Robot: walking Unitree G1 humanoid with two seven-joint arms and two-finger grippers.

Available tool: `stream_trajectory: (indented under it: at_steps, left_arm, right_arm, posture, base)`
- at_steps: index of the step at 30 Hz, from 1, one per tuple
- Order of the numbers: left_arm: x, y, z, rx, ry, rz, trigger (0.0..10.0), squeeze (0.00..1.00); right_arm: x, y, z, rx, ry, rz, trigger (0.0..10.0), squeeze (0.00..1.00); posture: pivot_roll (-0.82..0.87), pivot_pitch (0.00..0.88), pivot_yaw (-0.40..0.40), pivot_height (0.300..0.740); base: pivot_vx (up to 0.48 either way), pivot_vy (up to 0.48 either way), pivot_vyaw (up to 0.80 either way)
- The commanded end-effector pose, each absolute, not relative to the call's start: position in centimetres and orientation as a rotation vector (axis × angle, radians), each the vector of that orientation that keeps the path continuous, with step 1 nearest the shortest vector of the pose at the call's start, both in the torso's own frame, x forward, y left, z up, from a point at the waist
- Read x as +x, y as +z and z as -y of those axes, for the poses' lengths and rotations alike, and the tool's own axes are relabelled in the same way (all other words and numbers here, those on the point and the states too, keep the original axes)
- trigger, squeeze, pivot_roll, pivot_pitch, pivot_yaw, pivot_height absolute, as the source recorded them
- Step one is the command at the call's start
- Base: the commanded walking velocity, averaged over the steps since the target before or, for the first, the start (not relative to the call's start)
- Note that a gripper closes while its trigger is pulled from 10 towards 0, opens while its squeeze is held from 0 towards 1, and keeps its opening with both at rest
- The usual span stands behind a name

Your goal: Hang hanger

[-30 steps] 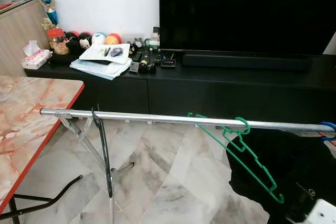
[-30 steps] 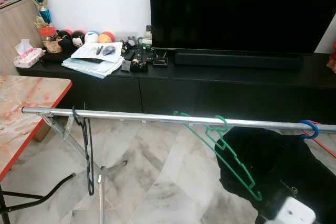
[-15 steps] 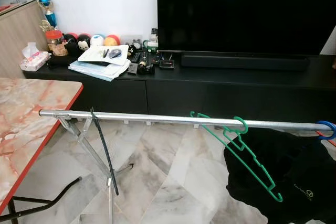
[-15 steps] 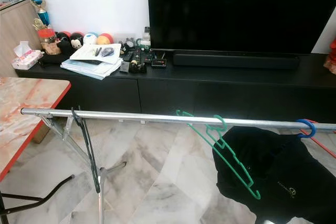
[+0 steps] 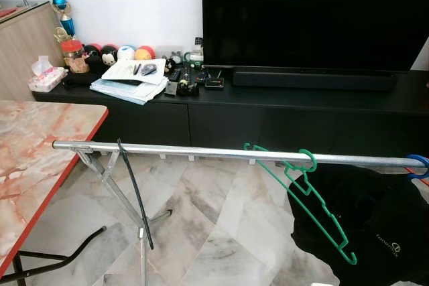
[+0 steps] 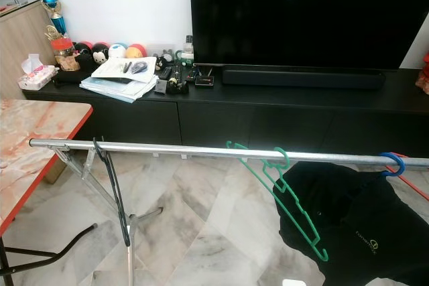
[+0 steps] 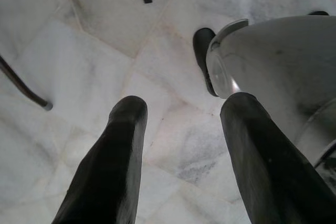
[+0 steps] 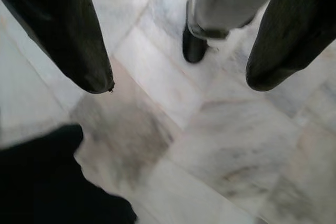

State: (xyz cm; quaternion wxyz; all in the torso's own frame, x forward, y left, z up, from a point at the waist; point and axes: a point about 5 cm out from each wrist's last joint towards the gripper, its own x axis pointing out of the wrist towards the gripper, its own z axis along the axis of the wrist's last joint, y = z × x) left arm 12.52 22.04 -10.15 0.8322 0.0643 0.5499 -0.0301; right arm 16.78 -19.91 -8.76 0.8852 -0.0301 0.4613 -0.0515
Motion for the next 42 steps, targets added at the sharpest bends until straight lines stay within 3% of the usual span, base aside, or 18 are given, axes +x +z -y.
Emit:
stream_trajectory:
  at_steps: [1,20,33,37,42]
  left_arm:
    - [12.3,-10.1,-22.5,0.125,-0.030,-1.161,10.0,0.00]
    - [12.3,-10.1,-22.4,0.110,-0.015,-1.156,10.0,0.00]
    - [12.2,-10.2,-22.3,0.104,-0.018,-1.157,10.0,0.00]
    - [12.2,-10.2,-22.3,0.104,-0.018,-1.158,10.0,0.00]
    - [12.1,-10.2,-22.3,0.105,-0.020,-1.160,10.0,0.00]
  right_arm:
    - [17.1,-8.7,19.4,-0.067,-0.075,-0.948,10.0,0.00]
    - [15.6,-9.5,19.6,-0.062,-0.108,-1.018,10.0,0.00]
    - [13.9,-9.3,23.6,-0.041,-0.190,-1.029,10.0,0.00]
    - [13.8,-9.3,23.6,-0.037,-0.192,-1.030,10.0,0.00]
    - [14.0,-9.7,21.7,-0.026,-0.175,-1.031,10.0,0.00]
  posture:
    - [0.05,0.017,0.038,0.740]
    - [0.06,0.019,0.031,0.740]
    - [0.06,0.010,0.032,0.740]
    - [0.06,0.010,0.033,0.740]
    - [0.05,0.005,0.038,0.740]
  base:
    - [0.000,0.000,0.00]
    - [0.000,0.000,0.00]
    - [0.000,0.000,0.00]
    - [0.000,0.000,0.00]
    - [0.000,0.000,0.00]
